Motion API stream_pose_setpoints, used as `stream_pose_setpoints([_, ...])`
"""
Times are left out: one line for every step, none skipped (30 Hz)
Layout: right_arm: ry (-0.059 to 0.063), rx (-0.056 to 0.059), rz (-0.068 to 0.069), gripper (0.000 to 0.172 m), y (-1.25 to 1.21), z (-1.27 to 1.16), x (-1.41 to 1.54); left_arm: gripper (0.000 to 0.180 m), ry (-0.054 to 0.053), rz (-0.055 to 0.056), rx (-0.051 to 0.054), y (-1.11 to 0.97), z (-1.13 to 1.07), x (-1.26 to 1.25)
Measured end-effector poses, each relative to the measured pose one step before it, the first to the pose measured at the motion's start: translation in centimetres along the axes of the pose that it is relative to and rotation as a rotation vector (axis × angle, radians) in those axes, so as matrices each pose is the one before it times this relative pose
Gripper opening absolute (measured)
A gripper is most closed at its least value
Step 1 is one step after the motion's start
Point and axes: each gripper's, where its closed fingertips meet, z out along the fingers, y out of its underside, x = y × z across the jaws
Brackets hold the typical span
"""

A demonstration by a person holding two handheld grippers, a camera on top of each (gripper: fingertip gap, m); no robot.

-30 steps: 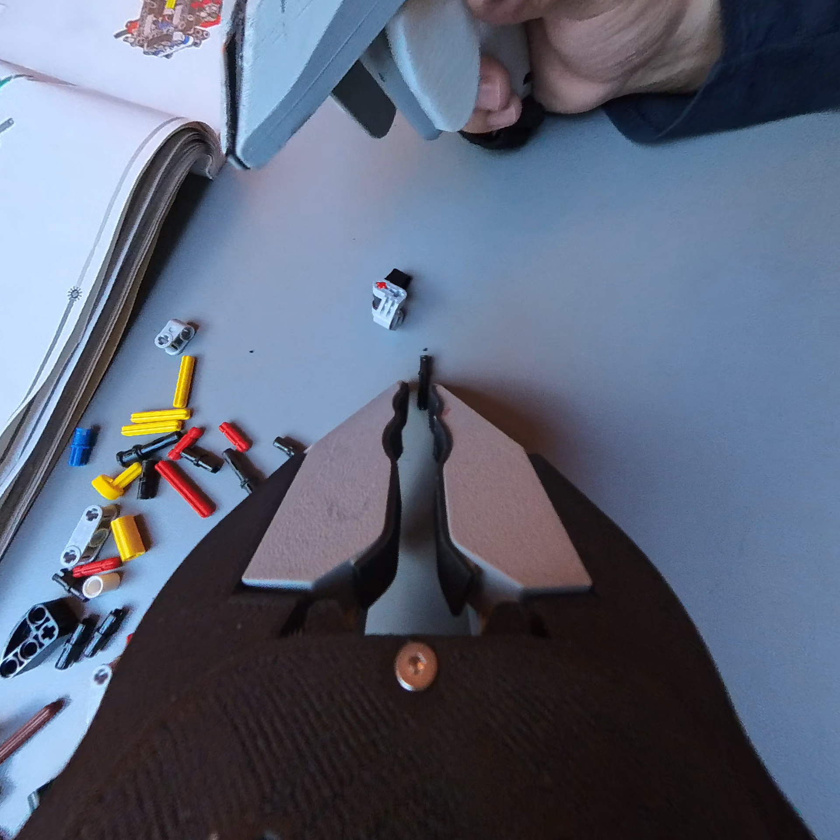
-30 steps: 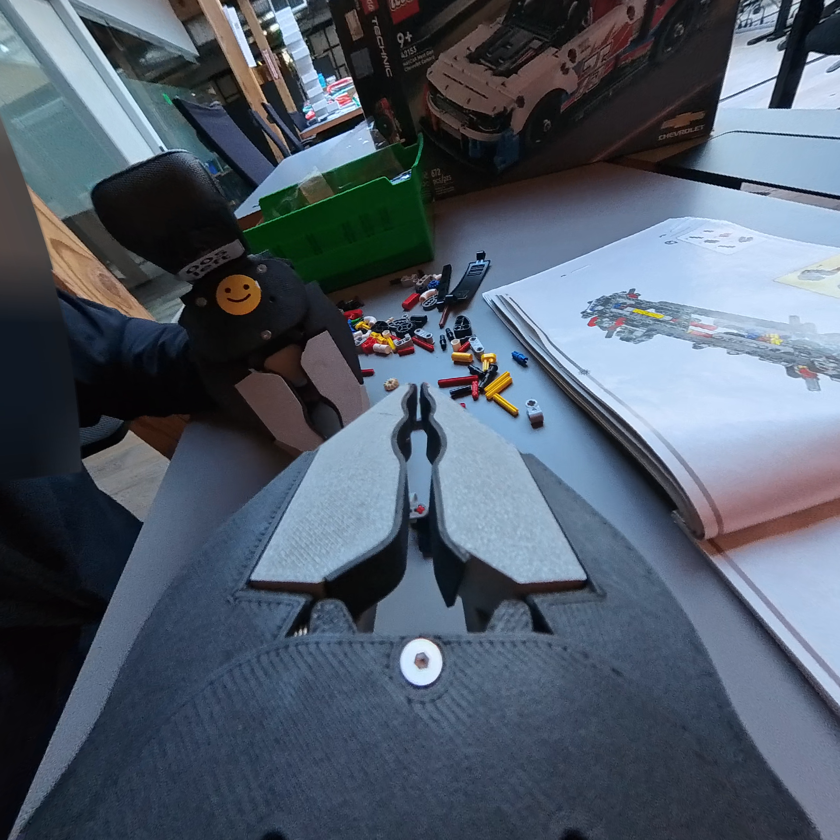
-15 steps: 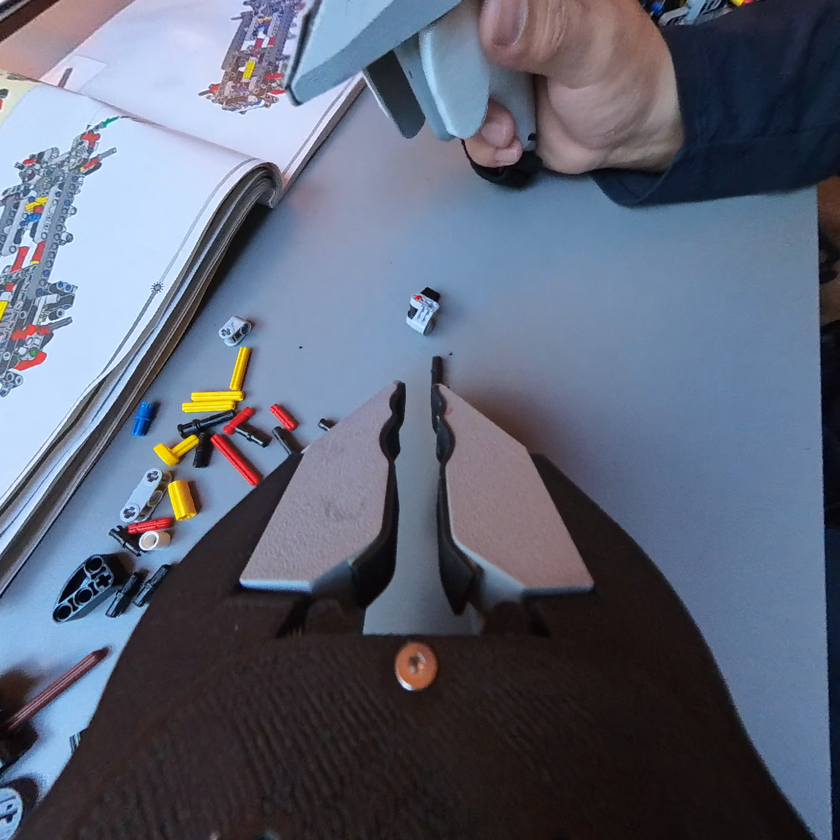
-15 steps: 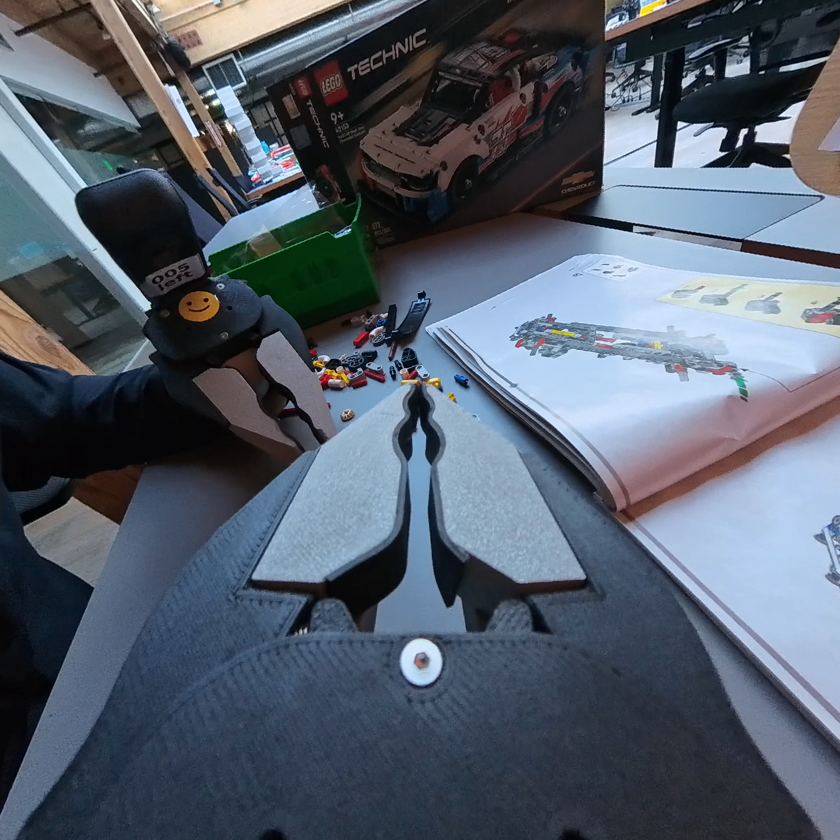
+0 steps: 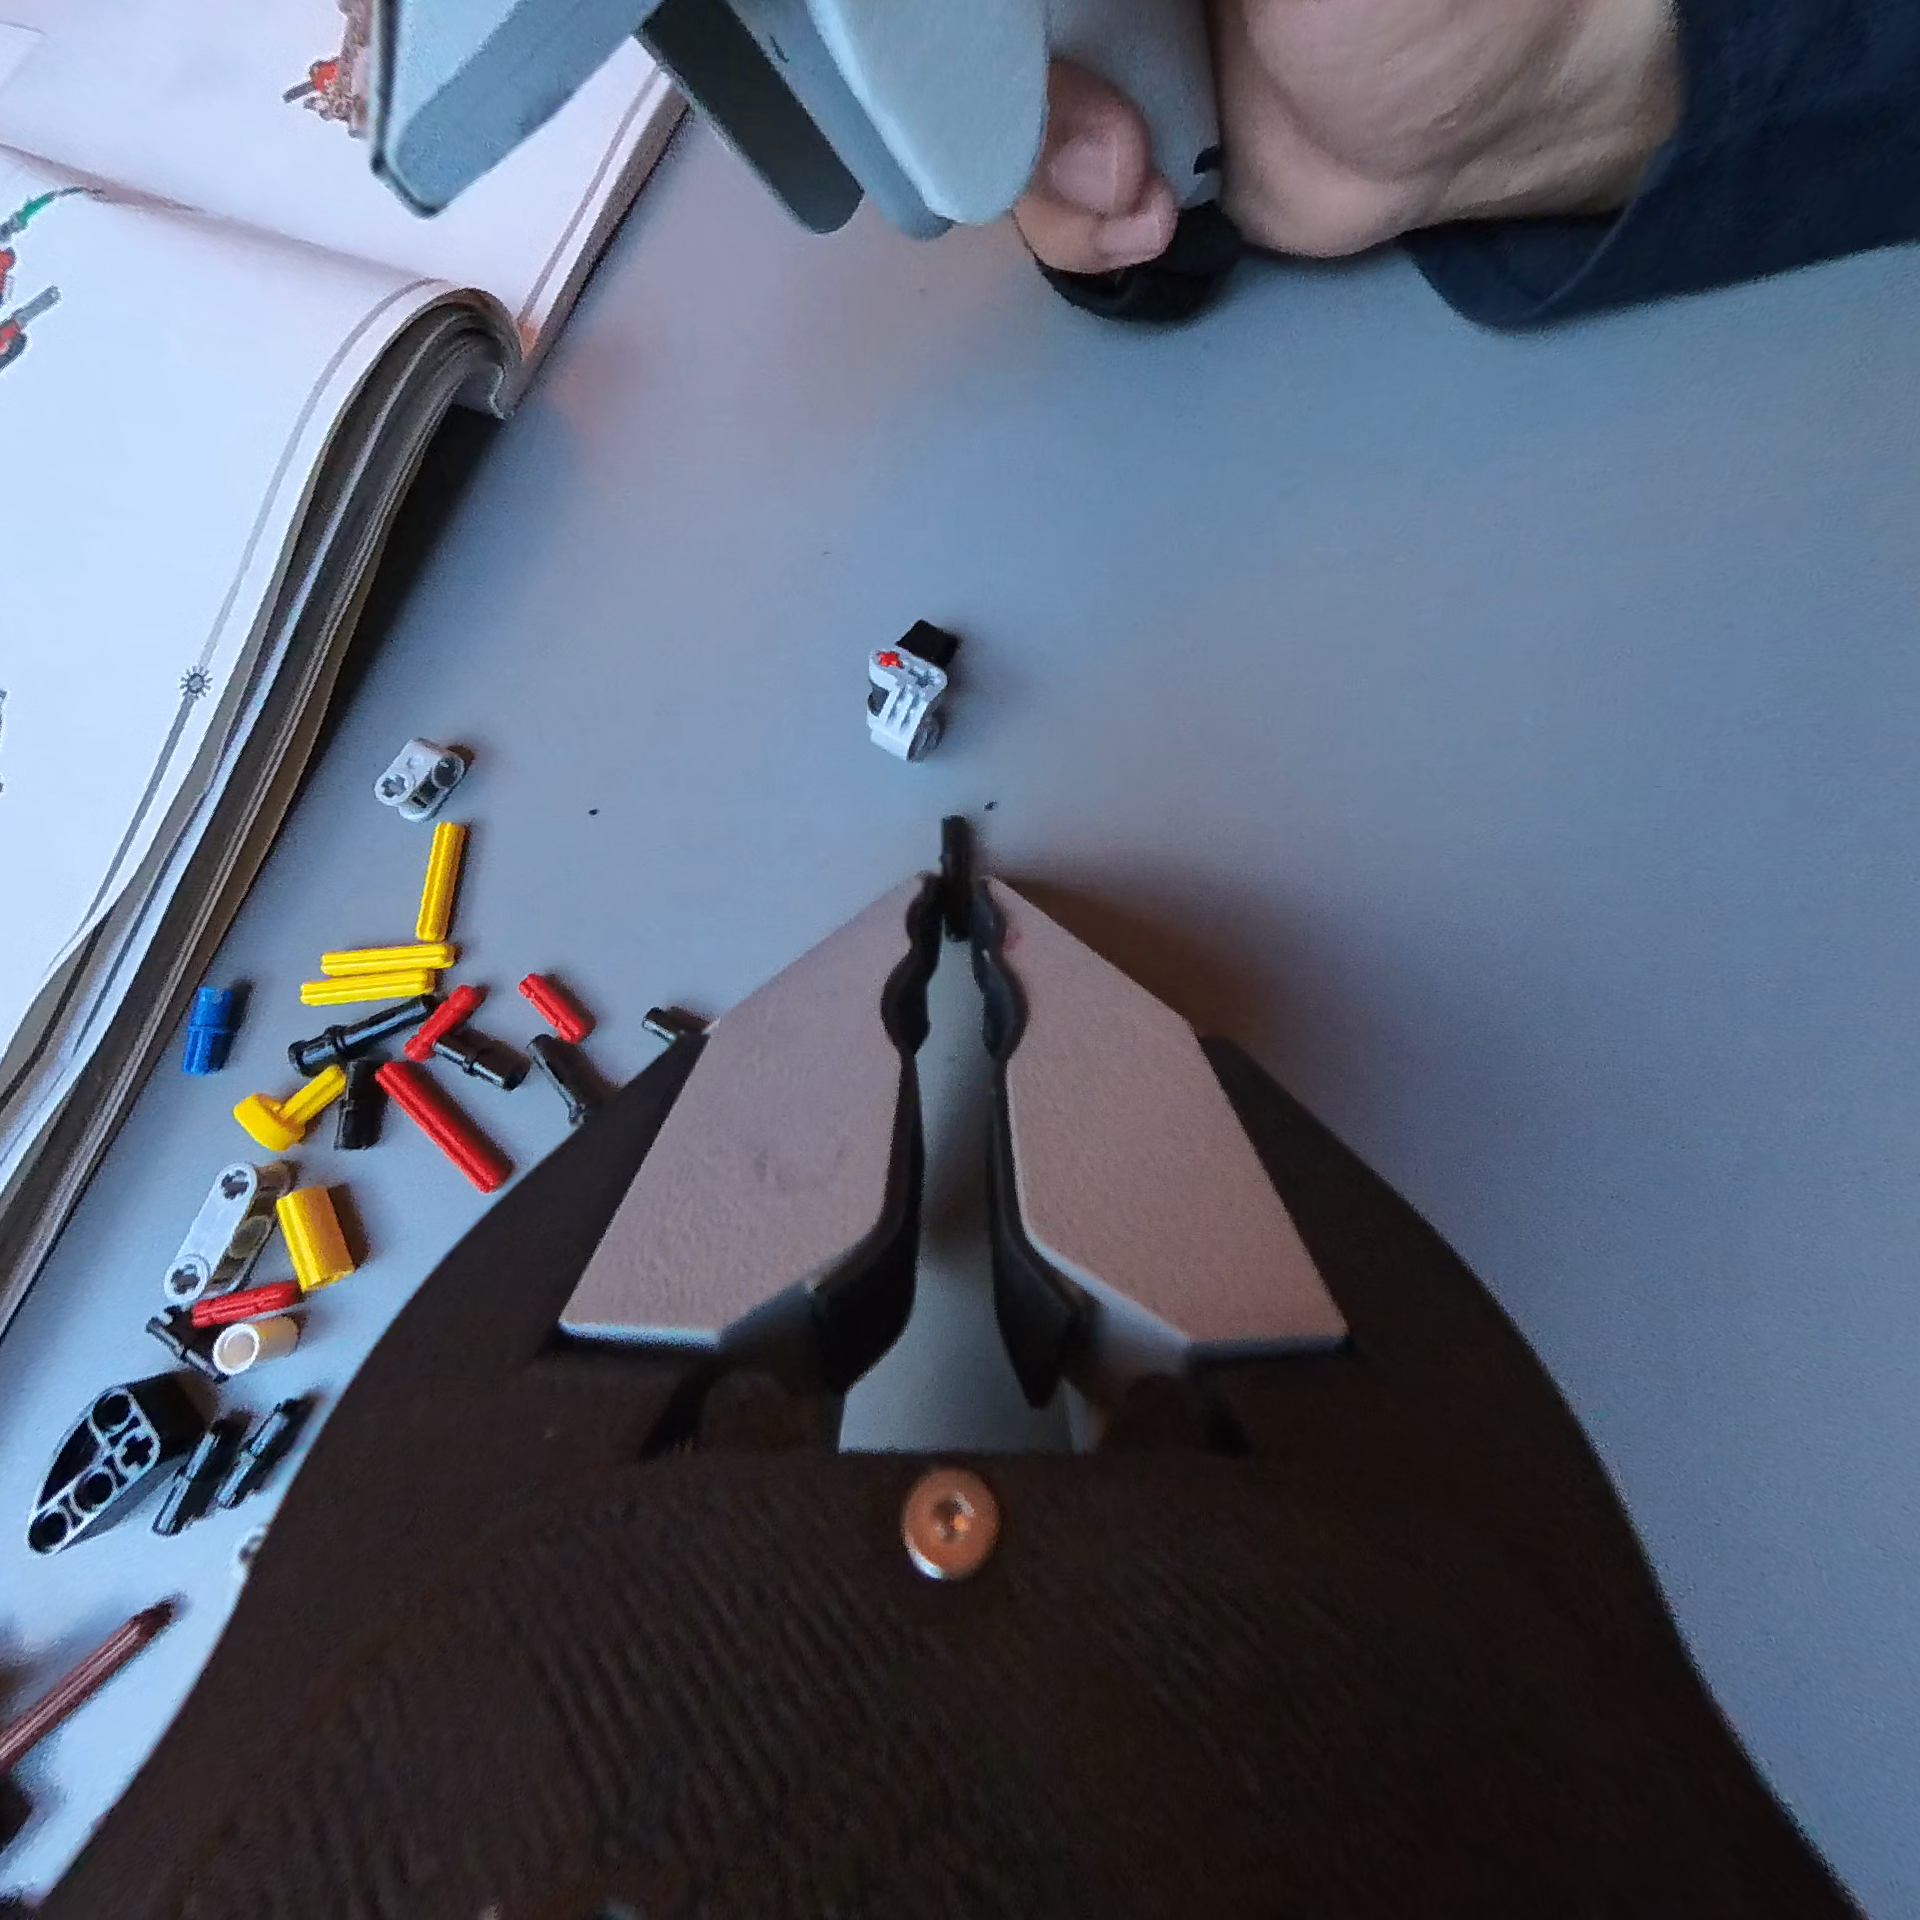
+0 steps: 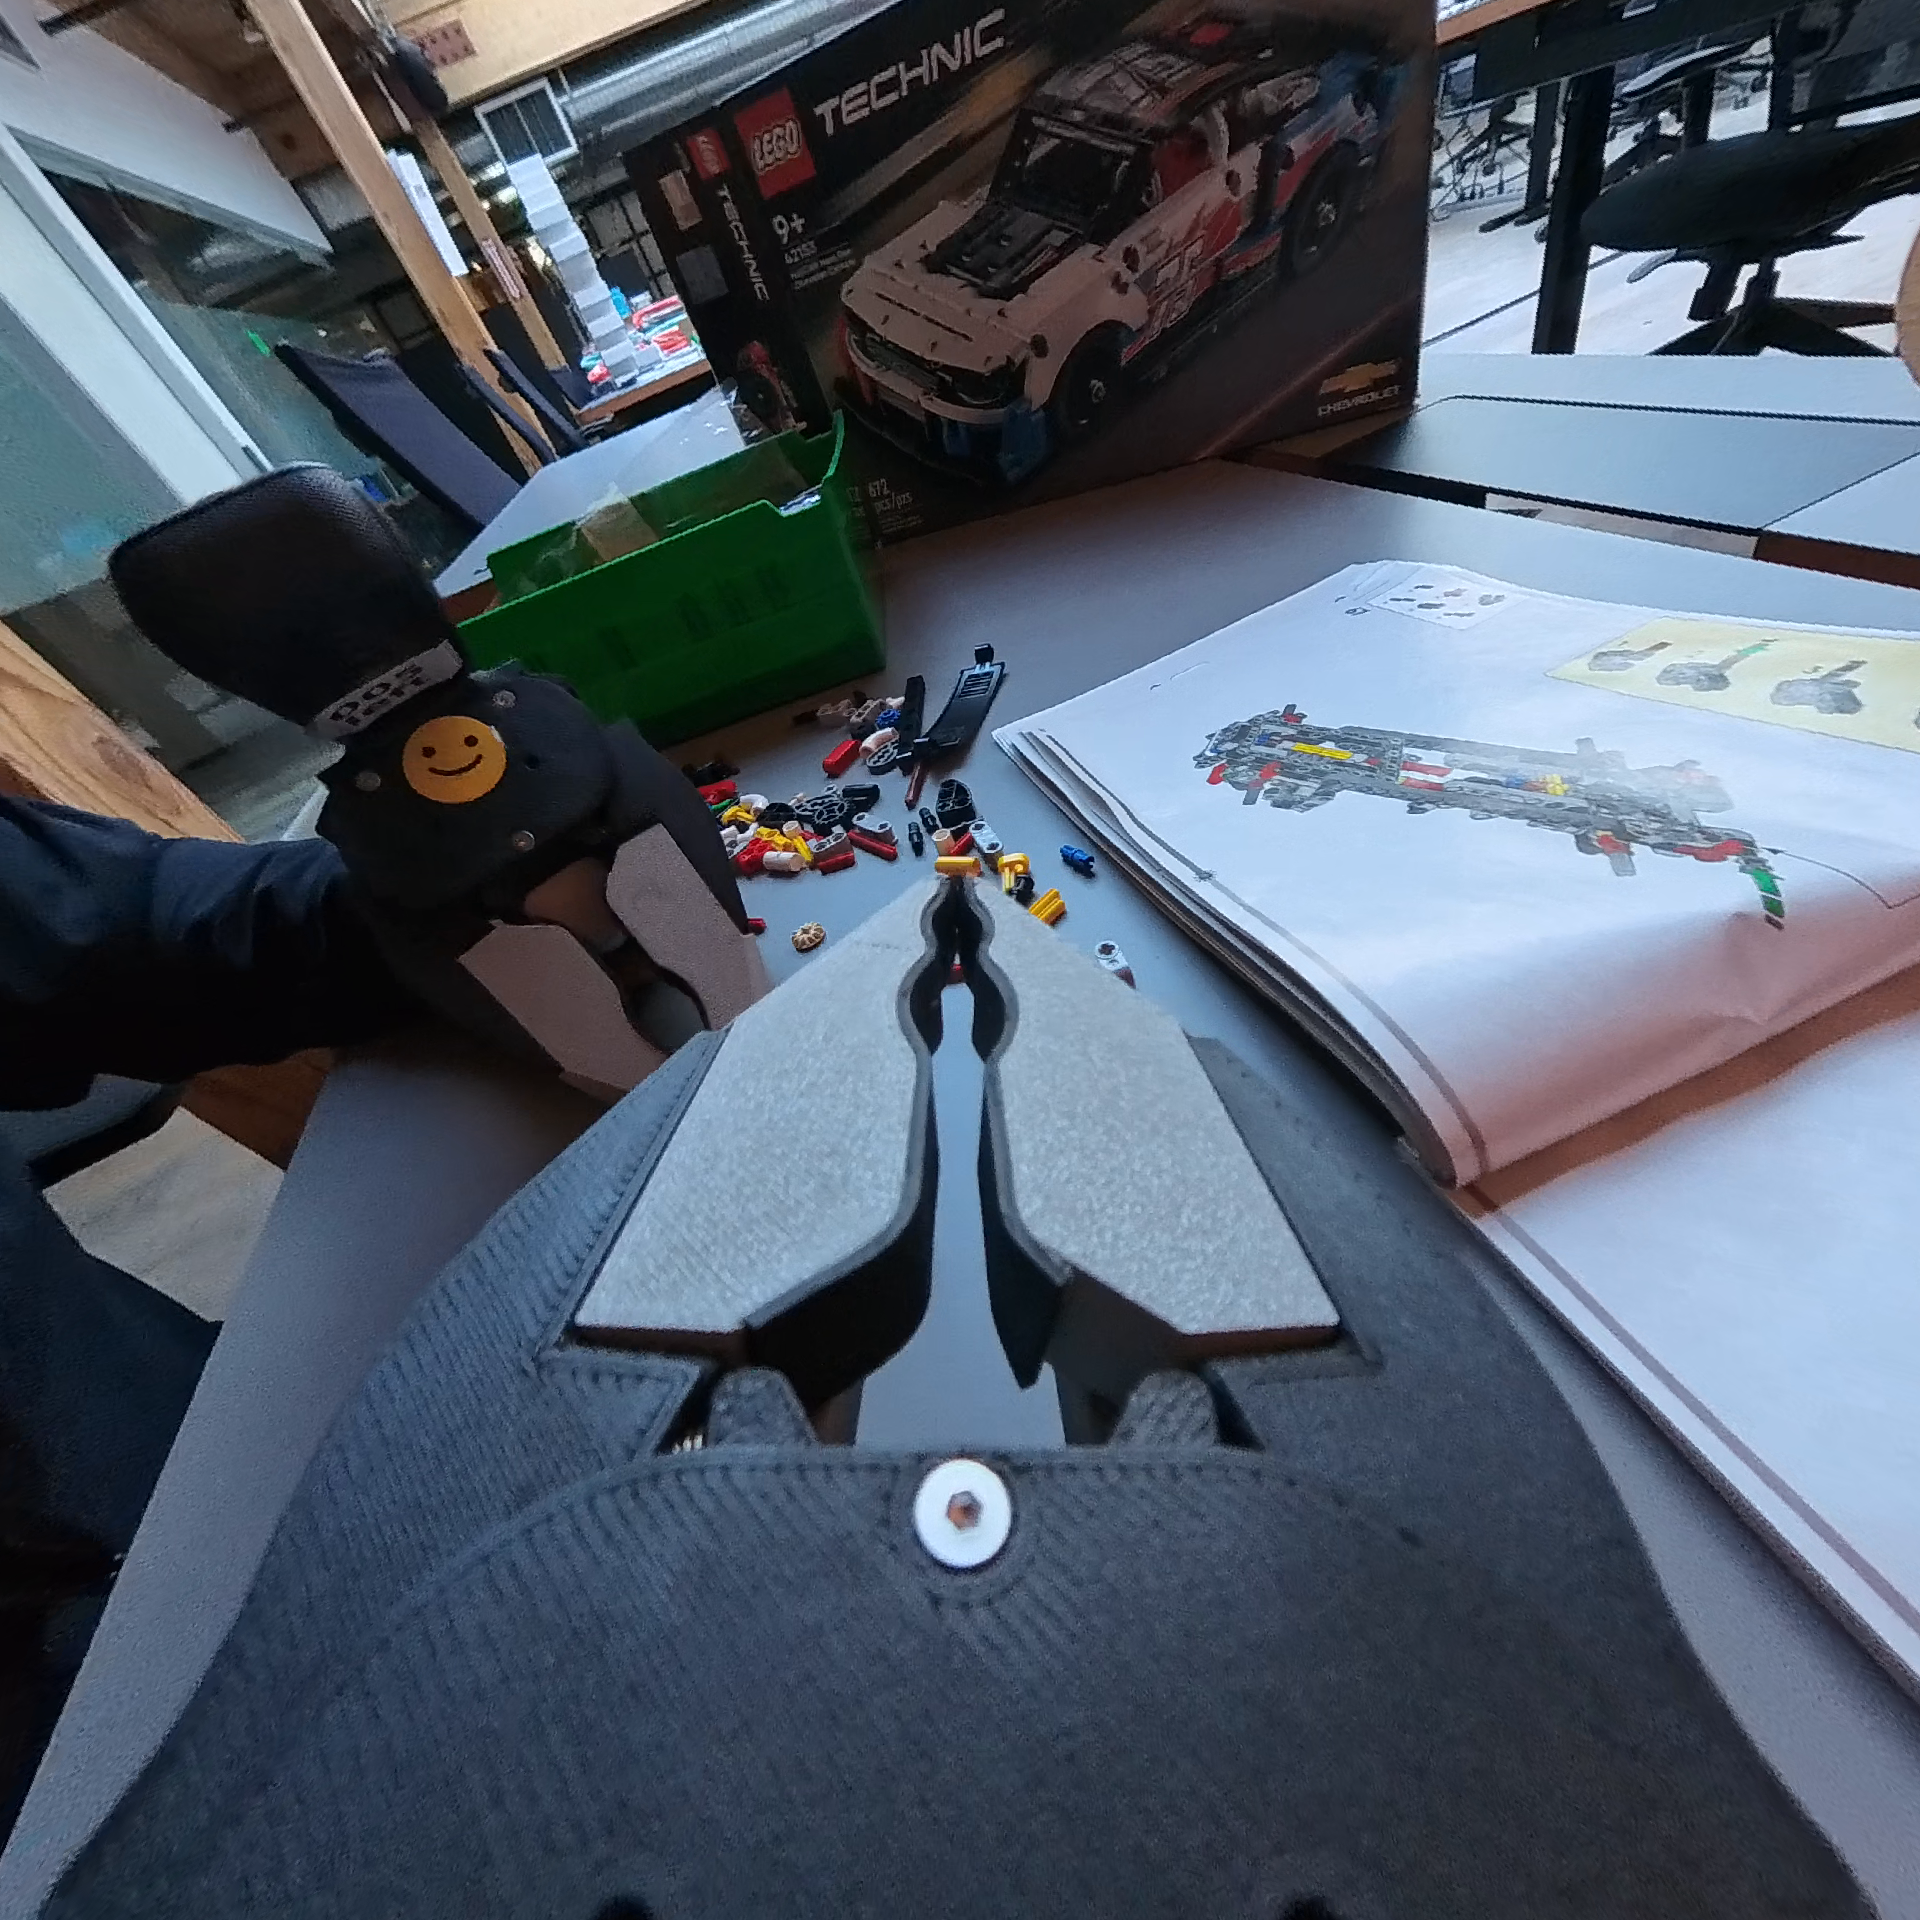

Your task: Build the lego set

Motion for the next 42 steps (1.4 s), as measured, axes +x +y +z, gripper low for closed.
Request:
stream_pose_setpoints([-0.0006, -0.0028, -0.0075, 0.0, 0.024, 0.005, -0.115, 0.003, 0.005, -0.0084, 0.0001, 0.003, 0.001, -0.012])
stream_pose_setpoints([-0.0032, -0.0042, -0.0074, 0.0, 0.047, 0.004, -0.139, 0.003, 0.0045, -0.0069, -0.0009, 0.028, -0.034, -0.016])
stream_pose_setpoints([-0.0101, -0.0079, -0.0055, 0.0, 0.121, 0.029, -0.211, 0.003, -0.0027, -0.0011, -0.0019, 0.07, -0.071, -0.101])
stream_pose_setpoints([-0.025, -0.0128, -0.0017, 0.0, 0.2, 0.092, -0.402, 0.003, -0.0218, 0.0057, -0.0017, 0.07, -0.107, -0.373])
stream_pose_setpoints([-0.0408, -0.0184, 0.0034, 0.0, 0.296, 0.169, -0.621, 0.003, -0.0451, 0.0174, 0.0105, -0.117, -0.227, -0.645])
stream_pose_setpoints([-0.0406, -0.0247, 0.008, 0.0, 0.387, 0.221, -0.631, 0.002, -0.0419, 0.0242, 0.0452, -0.635, -0.415, -0.532])
stream_pose_setpoints([-0.0355, -0.0198, 0.0037, 0.001, 0.303, 0.248, -0.604, 0.002, -0.0176, 0.0198, 0.0603, -0.953, -0.532, -0.157])
stream_pose_setpoints([-0.0379, -0.0132, -0.0048, 0.001, 0.201, 0.257, -0.735, 0.002, -0.0132, 0.021, 0.0577, -1.006, -0.533, -0.066])
stream_pose_setpoints([-0.0366, -0.0117, -0.0107, 0.001, 0.126, 0.22, -0.766, 0.002, -0.0304, 0.0321, 0.0464, -0.864, -0.518, -0.249])
stream_pose_setpoints([-0.0164, -0.0094, -0.0169, 0.0, 0.057, 0.164, -0.511, 0.002, -0.0406, 0.0445, 0.0338, -0.684, -0.464, -0.333])
stream_pose_setpoints([0.0017, -0.0076, -0.0222, 0.0, 0.035, 0.097, -0.241, 0.002, -0.0391, 0.0483, 0.0259, -0.548, -0.403, -0.27])
stream_pose_setpoints([0.0052, -0.0056, -0.0199, 0.0, 0.038, 0.035, -0.154, 0.002, -0.0308, 0.0422, 0.0252, -0.512, -0.35, -0.156])
stream_pose_setpoints([-0.0045, -0.0026, -0.009, 0.0, -0.001, 0.01, -0.217, 0.002, -0.0202, 0.0278, 0.0225, -0.457, -0.276, -0.06])
stream_pose_setpoints([-0.0175, -0.0023, 0.0058, 0.0, -0.011, 0.013, -0.312, 0.002, -0.0097, 0.0146, 0.018, -0.382, -0.208, -0.008])
stream_pose_setpoints([-0.0169, 0.0038, 0.014, 0.0, -0.116, -0.01, -0.25, 0.002, -0.0047, 0.0066, 0.0118, -0.254, -0.144, -0.005])
stream_pose_setpoints([-0.0123, 0.0144, 0.0111, 0.0, -0.239, -0.064, -0.168, 0.002, -0.0051, 0.0023, 0.0073, -0.151, -0.093, -0.06])
stream_pose_setpoints([-0.0063, 0.0128, 0.0063, 0.0, -0.213, -0.06, -0.079, 0.002, -0.004, 0.0005, 0.0074, -0.142, -0.089, -0.083])
stream_pose_setpoints([-0.0005, 0.0045, 0.0009, 0.0, -0.092, -0.046, -0.015, 0.002, 0.0031, -0.0033, 0.0049, -0.095, -0.075, 0.016])
stream_pose_setpoints([0.0033, -0.0036, -0.0055, 0.0, 0.015, -0.024, 0.031, 0.002, -0.0006, -0.0031, 0.0029, -0.068, -0.08, -0.041])
stream_pose_setpoints([0.0109, -0.0077, -0.01, 0.001, 0.066, -0.016, 0.13, 0.002, -0.0007, 0.0, 0.0063, -0.125, -0.088, -0.022])
stream_pose_setpoints([0.0107, -0.0052, -0.0129, 0.001, 0.049, -0.017, 0.098, 0.002, 0.0027, 0.0011, 0.0049, -0.11, -0.084, 0.036])
stream_pose_setpoints([0.004, -0.0012, -0.0109, 0.003, -0.014, 0.0, -0.017, 0.002, 0.0027, 0.0019, 0.0014, -0.058, -0.047, 0.048])
stream_pose_setpoints([-0.0056, 0.0015, -0.0055, 0.004, -0.031, 0.035, -0.131, 0.002, 0.0036, 0.0049, 0.0007, -0.063, -0.025, 0.096])
stream_pose_setpoints([-0.0121, 0.0012, -0.0009, 0.005, -0.015, 0.078, -0.218, 0.002, 0.0036, 0.0074, 0.0013, -0.056, -0.026, 0.123])
stream_pose_setpoints([-0.0107, -0.0013, -0.0001, 0.005, 0.042, 0.11, -0.197, 0.002, 0.0004, 0.0081, 0.0023, -0.089, -0.011, 0.1])
stream_pose_setpoints([-0.005, -0.0034, -0.0016, 0.005, 0.077, 0.12, -0.104, 0.002, 0.0006, 0.0071, 0.0035, -0.1, -0.017, 0.108])
stream_pose_setpoints([-0.0003, -0.004, -0.0035, 0.004, 0.091, 0.104, -0.041, 0.002, 0.0029, 0.0045, 0.0013, -0.059, 0.007, 0.109])
stream_pose_setpoints([-0.0016, -0.0024, -0.0041, 0.003, 0.06, 0.077, -0.076, 0.002, -0.0005, 0.0022, -0.0033, 0.024, 0.018, 0.033])
stream_pose_setpoints([0.0001, -0.0014, -0.004, 0.001, 0.021, 0.039, -0.047, 0.002, -0.0008, 0.0008, -0.0034, 0.048, 0.021, -0.006])
stream_pose_setpoints([0.0048, -0.0017, -0.0038, 0.001, 0.024, 0.019, 0.03, 0.002, 0.0005, -0.0024, -0.0004, 0.006, -0.008, -0.018])
stream_pose_setpoints([0.0006, -0.0007, -0.0013, 0.001, 0.016, -0.004, -0.004, 0.002, 0.0021, -0.0052, 0.0026, -0.045, -0.027, 0.003])
stream_pose_setpoints([-0.0033, 0.0037, 0.0017, 0.001, -0.062, -0.022, -0.062, 0.002, 0.0033, -0.0071, 0.0042, -0.062, -0.005, 0.015])
stream_pose_setpoints([-0.0032, 0.0038, 0.0031, 0.001, -0.053, -0.022, -0.035, 0.002, 0.0036, -0.0095, 0.0024, -0.038, 0.014, 0.012])
stream_pose_setpoints([-0.0013, -0.0009, 0.0016, 0.001, 0.003, -0.039, -0.014, 0.002, 0.0064, -0.0116, 0.0011, 0.004, 0.063, 0.044])
stream_pose_setpoints([0.0028, -0.0031, -0.0023, 0.001, 0.03, -0.043, 0.042, 0.002, 0.0091, -0.0165, 0.0011, 0.07, 0.124, 0.049])
stream_pose_setpoints([0.008, -0.0097, -0.004, 0.0, 0.123, -0.044, 0.128, 0.002, 0.0173, -0.0276, -0.0052, 0.238, 0.219, 0.111])
stream_pose_setpoints([0.0108, -0.019, -0.0026, 0.0, 0.239, -0.041, 0.192, 0.003, 0.0179, -0.0364, -0.025, 0.491, 0.227, 0.052])
stream_pose_setpoints([0.014, -0.0157, -0.0036, 0.0, 0.172, -0.114, 0.237, 0.005, 0.0074, -0.0343, -0.0302, 0.561, 0.229, -0.135])
stream_pose_setpoints([0.0139, -0.0087, -0.0054, 0.0, 0.041, -0.202, 0.22, 0.01, 0.0133, -0.0315, -0.0214, 0.471, 0.242, -0.061])
stream_pose_setpoints([0.0155, -0.0114, -0.0037, 0.0, 0.043, -0.266, 0.251, 0.015, 0.0208, -0.0355, -0.0205, 0.42, 0.23, 0.049])
stream_pose_setpoints([0.0239, -0.0152, -0.0006, 0.0, 0.106, -0.295, 0.406, 0.017, 0.0227, -0.0307, -0.0151, 0.287, 0.2, 0.092])
stream_pose_setpoints([0.0242, -0.0165, 0.0008, 0.001, 0.14, -0.302, 0.44, 0.019, 0.0181, -0.017, -0.0068, 0.139, 0.209, 0.062])
